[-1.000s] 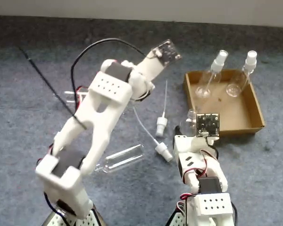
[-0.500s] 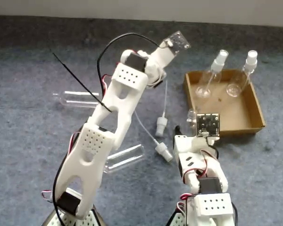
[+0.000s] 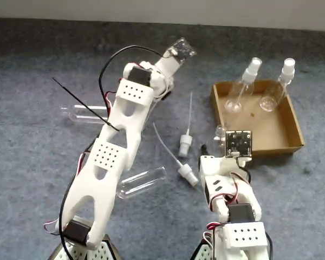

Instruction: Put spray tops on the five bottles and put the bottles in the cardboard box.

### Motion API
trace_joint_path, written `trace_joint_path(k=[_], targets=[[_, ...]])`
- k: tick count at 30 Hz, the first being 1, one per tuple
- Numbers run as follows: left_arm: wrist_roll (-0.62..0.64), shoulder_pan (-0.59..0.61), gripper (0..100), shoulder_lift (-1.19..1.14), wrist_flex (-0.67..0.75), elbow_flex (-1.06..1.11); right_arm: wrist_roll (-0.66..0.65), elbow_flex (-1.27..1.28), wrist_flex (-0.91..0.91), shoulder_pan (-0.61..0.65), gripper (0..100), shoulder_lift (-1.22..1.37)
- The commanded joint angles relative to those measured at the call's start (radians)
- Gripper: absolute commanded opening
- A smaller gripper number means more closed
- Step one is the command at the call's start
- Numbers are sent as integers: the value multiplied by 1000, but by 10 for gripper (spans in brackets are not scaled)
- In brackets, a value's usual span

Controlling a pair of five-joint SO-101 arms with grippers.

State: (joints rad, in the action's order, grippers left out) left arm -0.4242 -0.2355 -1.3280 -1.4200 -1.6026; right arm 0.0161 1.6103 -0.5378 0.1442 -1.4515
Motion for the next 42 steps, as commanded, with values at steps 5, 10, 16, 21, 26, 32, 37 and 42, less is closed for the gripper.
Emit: trace_joint_path(k=[5, 10, 16, 21, 26, 32, 37, 42], targets=[[121, 1, 159, 21, 101, -53, 5, -7, 24, -5, 139, -15], [267, -4, 215, 19, 107, -51, 5, 30, 25, -5, 139, -15], [308, -18, 228, 19, 124, 21, 5, 30, 25, -5, 139, -15], [308, -22, 227, 19, 206, 104, 5, 30, 25, -5, 139, -15], [304, -35, 227, 19, 227, 134, 5, 30, 25, -5, 139, -15], [302, -33, 120, 19, 325, 206, 5, 31, 25, -5, 139, -15], [302, -28, 20, 21, 350, 217, 5, 31, 25, -5, 139, -15], [304, -33, 5, 35, 302, 196, 5, 31, 25, -5, 139, -15]])
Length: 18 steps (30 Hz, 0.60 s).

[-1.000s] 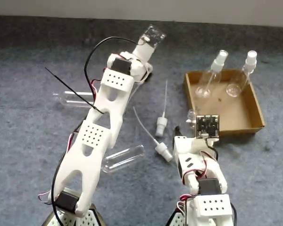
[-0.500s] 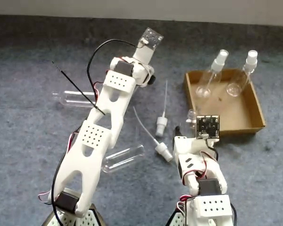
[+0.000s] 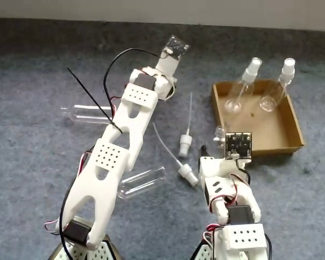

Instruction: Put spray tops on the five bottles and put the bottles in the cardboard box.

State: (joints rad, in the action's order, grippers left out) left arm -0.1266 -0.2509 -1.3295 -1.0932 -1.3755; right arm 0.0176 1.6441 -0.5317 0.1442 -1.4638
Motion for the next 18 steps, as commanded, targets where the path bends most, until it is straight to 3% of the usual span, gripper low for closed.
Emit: trace_joint_path(k=[1, 7, 18], targets=[[6, -19, 5, 42, -57, -65, 3, -2, 19, -5, 139, -2], [5, -35, 5, 64, -327, -306, 3, -2, 19, -5, 139, -2], [5, -50, 5, 380, -657, -288, 3, -1, 19, -5, 139, -2]])
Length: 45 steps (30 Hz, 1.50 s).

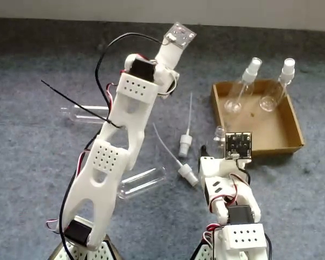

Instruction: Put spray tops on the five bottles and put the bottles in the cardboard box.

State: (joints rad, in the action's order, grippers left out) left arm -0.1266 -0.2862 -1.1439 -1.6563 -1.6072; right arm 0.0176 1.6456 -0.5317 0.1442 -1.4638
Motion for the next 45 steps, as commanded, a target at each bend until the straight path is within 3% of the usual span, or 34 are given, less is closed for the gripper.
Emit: trace_joint_path(k=[1, 13, 28, 32, 39, 45], targets=[[5, -12, 5, 228, -103, -56, 3, -2, 21, -5, 139, -2], [6, 156, 5, 647, -112, 21, 3, -2, 21, -5, 139, -2], [-295, 191, 5, 1491, -104, 1150, 3, -2, 21, -5, 139, -2], [-338, 259, 5, 1659, -100, 1397, 3, -2, 21, -5, 139, -2], [-439, 441, 7, 1844, 89, 1797, 3, -2, 21, -5, 139, -2], [-491, 504, 7, 1919, 215, 2087, 3, -2, 21, -5, 139, -2]])
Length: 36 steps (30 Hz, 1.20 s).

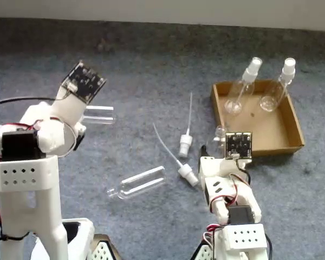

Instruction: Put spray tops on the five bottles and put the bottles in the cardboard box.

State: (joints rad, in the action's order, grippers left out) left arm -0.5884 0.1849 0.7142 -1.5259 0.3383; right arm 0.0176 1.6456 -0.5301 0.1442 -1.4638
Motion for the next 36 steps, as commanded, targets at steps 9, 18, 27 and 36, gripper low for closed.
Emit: trace_joint_path(k=[9, 18, 27, 36], targets=[[-28, 31, 7, 229, 137, 435, 3, -2, 19, -5, 139, -2], [-28, 27, 8, 463, 241, 688, 3, -2, 19, -5, 139, -2], [-28, -24, 8, 464, 471, 921, 3, -2, 19, -5, 139, -2], [-23, -77, 8, 463, 523, 898, 3, -2, 19, -5, 139, -2]])
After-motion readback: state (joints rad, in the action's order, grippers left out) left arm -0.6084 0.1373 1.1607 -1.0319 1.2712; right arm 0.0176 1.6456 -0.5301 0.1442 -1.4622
